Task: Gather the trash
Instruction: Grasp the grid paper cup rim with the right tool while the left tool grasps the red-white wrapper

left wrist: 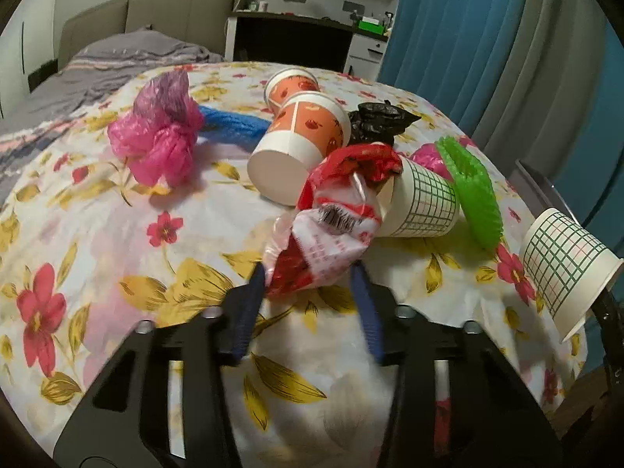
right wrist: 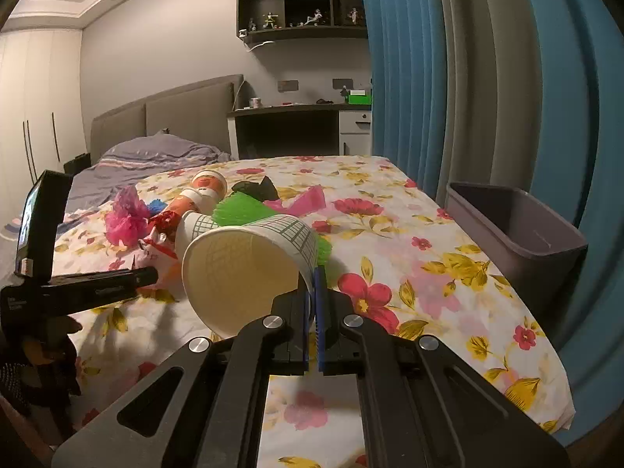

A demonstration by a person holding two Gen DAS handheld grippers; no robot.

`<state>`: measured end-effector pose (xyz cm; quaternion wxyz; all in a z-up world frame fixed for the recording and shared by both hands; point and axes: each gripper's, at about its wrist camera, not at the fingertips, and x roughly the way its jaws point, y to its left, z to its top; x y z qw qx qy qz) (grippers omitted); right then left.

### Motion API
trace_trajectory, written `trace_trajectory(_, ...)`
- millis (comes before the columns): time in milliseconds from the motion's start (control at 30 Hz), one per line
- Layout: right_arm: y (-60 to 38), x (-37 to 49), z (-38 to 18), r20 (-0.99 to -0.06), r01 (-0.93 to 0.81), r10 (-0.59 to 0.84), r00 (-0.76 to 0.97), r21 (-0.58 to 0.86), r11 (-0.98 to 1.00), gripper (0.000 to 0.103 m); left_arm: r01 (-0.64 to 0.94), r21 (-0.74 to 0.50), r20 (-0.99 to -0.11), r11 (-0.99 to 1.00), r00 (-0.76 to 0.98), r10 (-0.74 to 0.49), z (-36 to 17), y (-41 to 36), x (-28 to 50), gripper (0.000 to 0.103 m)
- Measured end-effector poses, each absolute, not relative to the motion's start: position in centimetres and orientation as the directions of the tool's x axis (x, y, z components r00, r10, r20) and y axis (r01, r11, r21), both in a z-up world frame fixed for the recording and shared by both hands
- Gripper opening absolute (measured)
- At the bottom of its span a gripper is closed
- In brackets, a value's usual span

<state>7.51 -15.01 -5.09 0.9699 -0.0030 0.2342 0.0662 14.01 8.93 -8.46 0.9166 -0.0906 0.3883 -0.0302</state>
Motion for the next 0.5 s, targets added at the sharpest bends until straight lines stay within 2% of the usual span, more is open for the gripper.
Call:
trace_trajectory(33,-14.9,7.4,-5.1,-0.455,-0.13,0.128,0.881,0.027,0.991,0.004,-0.015,-0.203,-0.704,0.979,0.698,-0.135,-8.5,9.1,13.9,0.031)
trace_trajectory(67,-15.0,7.4,-5.1,-0.455,-0.132,0.13,0.881,0.028,0.991,0.004,-0.014,-0.211,-0.702,0.977,0.698,-0.142,-8.5,9.1,13.9,0.02)
trace_trajectory(133,-15.0,7.4,-5.1,-0.456,-0.132,0.131,0.88,0.029,0.991,0.004,-0.012,-0.224,-0.696,0.974,0.702,-0.151,-8.6,9.2,13.6,0.01)
trace_trajectory(500,-15.6,6.8,-4.5,-0.437,-0.131,0.129,0.89,0.027,0.991,0.004,0.014,-0.259,-0.597,0.966,0.784,-0.171,-6.1,9.0,8.2,0.007)
